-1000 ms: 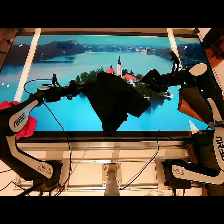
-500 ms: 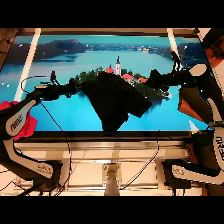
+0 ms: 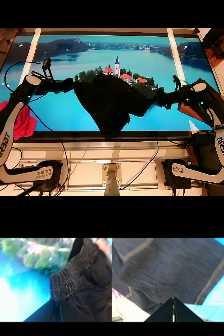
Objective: Fold the clothes and pants, and hang the long-sleeved shirts on hangers.
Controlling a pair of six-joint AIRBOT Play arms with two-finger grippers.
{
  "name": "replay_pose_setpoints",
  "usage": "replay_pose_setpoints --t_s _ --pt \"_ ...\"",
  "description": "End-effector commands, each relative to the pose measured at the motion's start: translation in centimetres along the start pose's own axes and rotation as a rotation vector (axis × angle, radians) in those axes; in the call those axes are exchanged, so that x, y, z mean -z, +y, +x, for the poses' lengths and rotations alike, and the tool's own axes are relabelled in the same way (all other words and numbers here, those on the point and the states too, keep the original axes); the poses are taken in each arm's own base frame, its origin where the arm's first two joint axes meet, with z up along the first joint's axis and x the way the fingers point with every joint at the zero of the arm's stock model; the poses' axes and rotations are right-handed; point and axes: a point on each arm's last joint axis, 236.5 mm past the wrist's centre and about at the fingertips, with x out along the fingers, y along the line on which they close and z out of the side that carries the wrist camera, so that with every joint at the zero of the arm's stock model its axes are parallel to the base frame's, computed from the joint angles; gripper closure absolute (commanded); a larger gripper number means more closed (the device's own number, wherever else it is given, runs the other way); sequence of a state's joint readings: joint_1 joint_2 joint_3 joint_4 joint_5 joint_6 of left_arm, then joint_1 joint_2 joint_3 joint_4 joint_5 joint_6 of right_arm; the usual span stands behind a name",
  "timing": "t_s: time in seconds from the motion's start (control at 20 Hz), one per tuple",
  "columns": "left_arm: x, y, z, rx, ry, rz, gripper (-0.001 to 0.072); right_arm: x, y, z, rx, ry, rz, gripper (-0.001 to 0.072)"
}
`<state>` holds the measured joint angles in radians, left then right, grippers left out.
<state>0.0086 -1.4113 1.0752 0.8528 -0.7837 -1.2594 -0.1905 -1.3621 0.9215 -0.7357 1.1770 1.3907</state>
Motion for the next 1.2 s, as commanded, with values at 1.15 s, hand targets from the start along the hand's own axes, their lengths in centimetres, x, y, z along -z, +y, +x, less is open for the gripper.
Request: replay_pose_setpoints --t_s 1.15 --pt "6.0 -1.9 0.8 -0.250 0.186 0.371 0.0659 -2.6 -5.8 3.6 0.060 -0.068 0.312 0.0389"
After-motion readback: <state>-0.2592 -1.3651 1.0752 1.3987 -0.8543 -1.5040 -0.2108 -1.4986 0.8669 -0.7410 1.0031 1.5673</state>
